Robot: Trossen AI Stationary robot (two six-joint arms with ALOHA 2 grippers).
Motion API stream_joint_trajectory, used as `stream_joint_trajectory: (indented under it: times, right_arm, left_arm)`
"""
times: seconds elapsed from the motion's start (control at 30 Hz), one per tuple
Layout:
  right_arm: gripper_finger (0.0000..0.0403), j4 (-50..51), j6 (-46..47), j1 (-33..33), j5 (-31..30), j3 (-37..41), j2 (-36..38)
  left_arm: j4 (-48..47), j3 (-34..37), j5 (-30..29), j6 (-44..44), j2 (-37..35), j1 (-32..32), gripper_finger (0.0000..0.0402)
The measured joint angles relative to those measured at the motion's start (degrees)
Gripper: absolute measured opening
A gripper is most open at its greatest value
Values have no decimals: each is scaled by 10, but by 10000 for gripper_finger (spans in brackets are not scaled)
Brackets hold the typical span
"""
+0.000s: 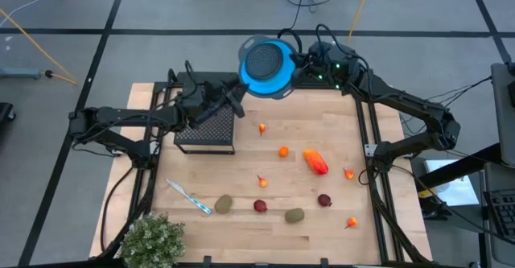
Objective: Pick & Place Fruit
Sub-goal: Put the blue strainer bowl on the shelf
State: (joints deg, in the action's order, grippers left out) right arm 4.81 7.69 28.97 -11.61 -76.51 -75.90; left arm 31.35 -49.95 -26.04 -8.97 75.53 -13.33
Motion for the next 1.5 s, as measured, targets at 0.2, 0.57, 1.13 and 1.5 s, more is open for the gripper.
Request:
stream_joint_trajectory:
  times: [0.2,0.57,1.13,1.5]
  right_arm:
    - [10,-7,-16,-32,-54,0,0]
    - [10,-112,-120,-105,-166,0,-48]
    - [51,-80,-131,-106,-153,0,-57]
    - [152,-48,-149,-102,-125,0,-57]
  left_arm:
    - [5,0,-9,-40,0,-16,186]
    - [-3,0,-16,-82,0,-36,184]
    - [-52,1,12,-152,1,-70,4]
    - [-62,1,10,-201,1,-119,1]
